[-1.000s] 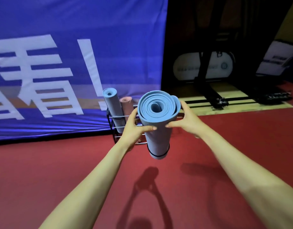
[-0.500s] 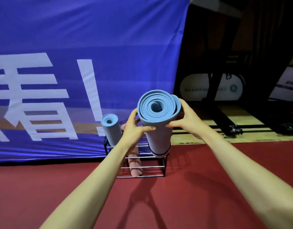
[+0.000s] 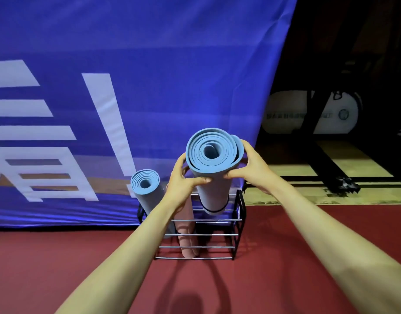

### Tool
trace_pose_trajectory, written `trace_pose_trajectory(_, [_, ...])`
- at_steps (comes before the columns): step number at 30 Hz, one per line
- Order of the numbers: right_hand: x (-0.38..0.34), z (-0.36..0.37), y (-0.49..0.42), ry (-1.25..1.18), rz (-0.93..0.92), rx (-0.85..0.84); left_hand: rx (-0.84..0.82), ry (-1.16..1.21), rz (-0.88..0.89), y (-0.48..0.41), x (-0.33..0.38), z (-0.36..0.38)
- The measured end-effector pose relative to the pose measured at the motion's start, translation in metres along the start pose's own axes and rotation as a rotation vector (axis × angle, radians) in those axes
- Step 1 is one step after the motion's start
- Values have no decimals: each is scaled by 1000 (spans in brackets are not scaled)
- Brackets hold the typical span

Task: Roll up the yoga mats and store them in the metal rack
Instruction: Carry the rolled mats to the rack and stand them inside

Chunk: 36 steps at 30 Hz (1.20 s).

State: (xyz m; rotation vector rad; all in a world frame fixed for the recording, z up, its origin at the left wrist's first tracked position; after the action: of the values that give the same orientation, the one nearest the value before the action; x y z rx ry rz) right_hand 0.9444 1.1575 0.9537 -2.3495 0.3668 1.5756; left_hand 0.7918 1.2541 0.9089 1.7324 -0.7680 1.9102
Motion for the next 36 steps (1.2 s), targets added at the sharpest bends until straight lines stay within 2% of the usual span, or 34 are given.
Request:
trace_pose_trajectory(6, [56,-14,-77,-48,66,-31,3,-9,-97,-79,-39,2])
trace_pose_trajectory(13, [111,-15,-134,-75,127,-75,56,10,-205,-131,-95,-4])
trace_pose_trajectory(25, [232,15,-173,-201,301,-99,48,21,-313,-173,-201,-8])
trace_pose_trajectory(36, [318,54,-179,-200,398,-82,26,92,-376,-176,-286,-17])
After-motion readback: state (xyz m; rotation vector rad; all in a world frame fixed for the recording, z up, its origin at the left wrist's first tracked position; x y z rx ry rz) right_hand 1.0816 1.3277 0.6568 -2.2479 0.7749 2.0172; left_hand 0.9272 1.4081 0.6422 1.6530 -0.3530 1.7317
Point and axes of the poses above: each hand's wrist, its own y-axis away from the middle knuckle, its own z-axis out of the palm, x = y × z, the point moved 10 cm from there along -y, towards the middle knuckle, and after that the axes turned 5 degrees about -x, right-handed, at the moved point
